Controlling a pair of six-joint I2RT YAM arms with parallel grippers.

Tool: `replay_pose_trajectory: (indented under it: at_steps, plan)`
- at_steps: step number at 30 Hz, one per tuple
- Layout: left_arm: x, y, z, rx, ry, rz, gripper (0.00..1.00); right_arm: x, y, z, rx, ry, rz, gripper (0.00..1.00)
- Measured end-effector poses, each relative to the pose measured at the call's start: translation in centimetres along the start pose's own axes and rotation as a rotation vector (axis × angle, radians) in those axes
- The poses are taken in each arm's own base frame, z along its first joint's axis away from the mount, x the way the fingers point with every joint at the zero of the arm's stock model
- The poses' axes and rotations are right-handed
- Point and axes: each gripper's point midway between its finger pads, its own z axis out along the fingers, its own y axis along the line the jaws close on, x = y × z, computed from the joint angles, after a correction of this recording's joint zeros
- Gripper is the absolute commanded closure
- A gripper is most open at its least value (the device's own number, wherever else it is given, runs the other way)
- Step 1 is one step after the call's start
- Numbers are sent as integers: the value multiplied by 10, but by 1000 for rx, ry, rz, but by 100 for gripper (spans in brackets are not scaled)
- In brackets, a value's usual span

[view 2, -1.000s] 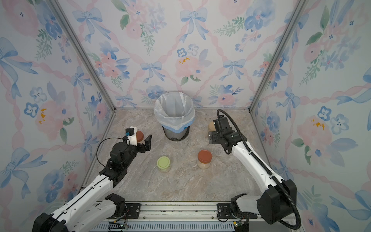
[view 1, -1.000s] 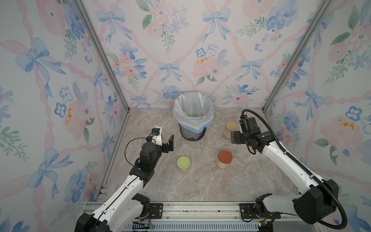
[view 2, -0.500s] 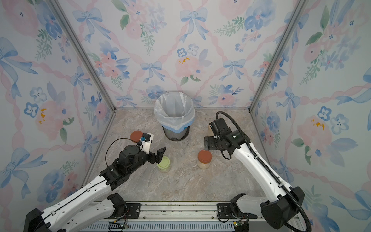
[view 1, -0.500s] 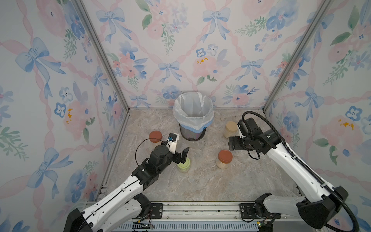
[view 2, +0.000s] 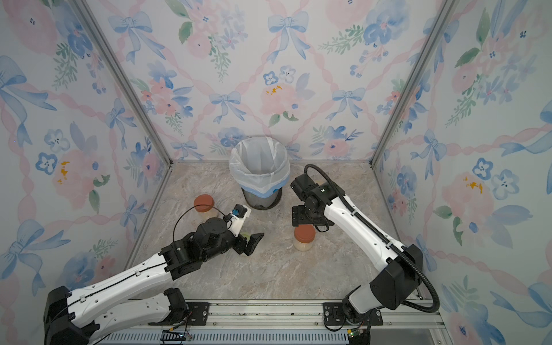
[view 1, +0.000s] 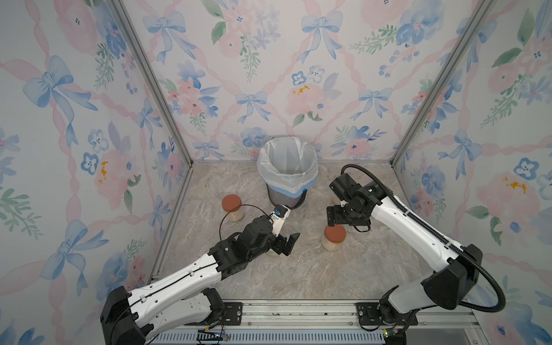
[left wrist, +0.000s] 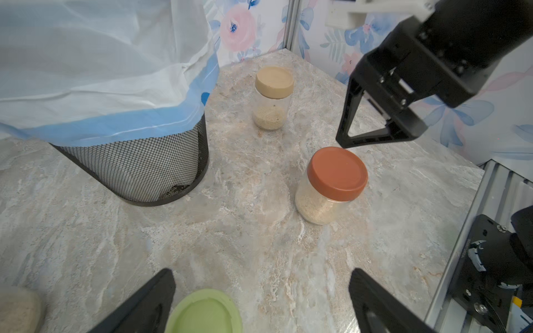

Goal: Empty moldy rice from jars
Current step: Pick up the jar from the center of the board.

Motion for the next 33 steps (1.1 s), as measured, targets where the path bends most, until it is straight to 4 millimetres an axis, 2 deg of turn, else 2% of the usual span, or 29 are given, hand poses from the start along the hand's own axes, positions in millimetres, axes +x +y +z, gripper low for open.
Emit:
replay_pose_trajectory:
  at_steps: [14,23,33]
  plan:
    - [9,4,15,-36,77,95,2,12,15,46,0,93,6,2]
    - [16,12,21,-88,114,119,2,12,23,74,10,120,4,3]
    - [-3,37,28,-261,106,112,2,20,25,104,35,157,7,2]
